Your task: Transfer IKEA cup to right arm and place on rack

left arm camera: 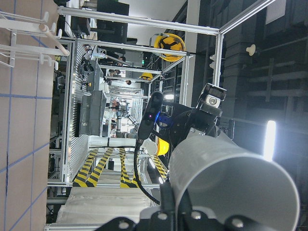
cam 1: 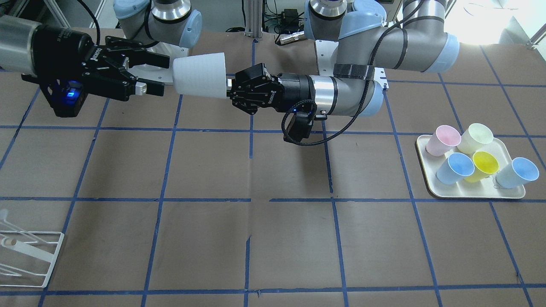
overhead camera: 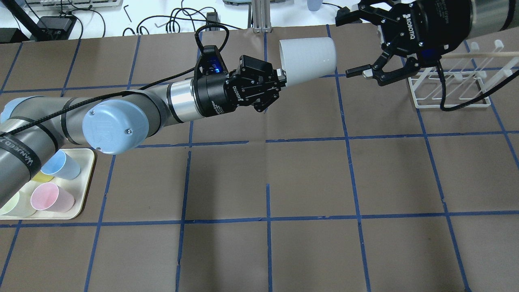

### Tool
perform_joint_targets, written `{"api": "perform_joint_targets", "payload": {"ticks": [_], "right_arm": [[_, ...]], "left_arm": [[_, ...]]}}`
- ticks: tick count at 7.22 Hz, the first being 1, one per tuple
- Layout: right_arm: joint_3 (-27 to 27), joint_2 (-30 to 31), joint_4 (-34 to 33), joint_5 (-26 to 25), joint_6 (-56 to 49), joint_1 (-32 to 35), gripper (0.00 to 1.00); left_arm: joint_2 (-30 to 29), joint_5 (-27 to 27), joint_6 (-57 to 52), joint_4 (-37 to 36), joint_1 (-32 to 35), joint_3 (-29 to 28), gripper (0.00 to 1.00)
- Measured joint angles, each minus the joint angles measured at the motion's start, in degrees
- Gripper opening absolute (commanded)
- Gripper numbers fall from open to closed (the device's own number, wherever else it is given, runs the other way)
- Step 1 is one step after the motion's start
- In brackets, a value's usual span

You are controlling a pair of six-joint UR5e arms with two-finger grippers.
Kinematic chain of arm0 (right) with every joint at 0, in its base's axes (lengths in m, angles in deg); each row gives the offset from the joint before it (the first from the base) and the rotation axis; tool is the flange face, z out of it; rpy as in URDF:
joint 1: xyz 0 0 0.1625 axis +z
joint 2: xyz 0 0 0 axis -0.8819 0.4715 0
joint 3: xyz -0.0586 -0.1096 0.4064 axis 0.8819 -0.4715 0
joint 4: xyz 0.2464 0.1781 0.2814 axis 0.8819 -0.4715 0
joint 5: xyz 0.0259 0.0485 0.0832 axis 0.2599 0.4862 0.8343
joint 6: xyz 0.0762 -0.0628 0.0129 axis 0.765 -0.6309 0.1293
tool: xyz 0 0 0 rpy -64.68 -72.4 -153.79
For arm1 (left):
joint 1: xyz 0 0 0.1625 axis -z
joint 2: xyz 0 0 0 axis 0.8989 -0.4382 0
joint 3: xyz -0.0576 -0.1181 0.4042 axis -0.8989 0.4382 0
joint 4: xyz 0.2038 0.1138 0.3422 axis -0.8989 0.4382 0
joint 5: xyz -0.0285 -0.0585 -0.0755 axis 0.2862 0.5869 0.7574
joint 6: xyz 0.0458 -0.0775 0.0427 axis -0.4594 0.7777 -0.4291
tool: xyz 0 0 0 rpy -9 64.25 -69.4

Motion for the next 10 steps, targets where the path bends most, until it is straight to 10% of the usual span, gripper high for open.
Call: {"api": "perform_joint_targets", "payload": {"ticks": [6,8,10], "right_arm": [[-0.1,-0.1,-0.6,-2.7,1.4,3.1,1.0],[-0.1,-0.2,-1.5,-2.4,2.0,3.5,0.9],[-0.3,-0.4,-2.6,-2.2,2.1,3.6,0.55]], "left_arm": [[0.0,0.0,0.0,0.0,0.1,0.0,0.0],[-0.1,0.1,0.0,0.0,0.1,0.0,0.0],[-0.1,0.1,0.0,0.0,0.1,0.0,0.0]]}}
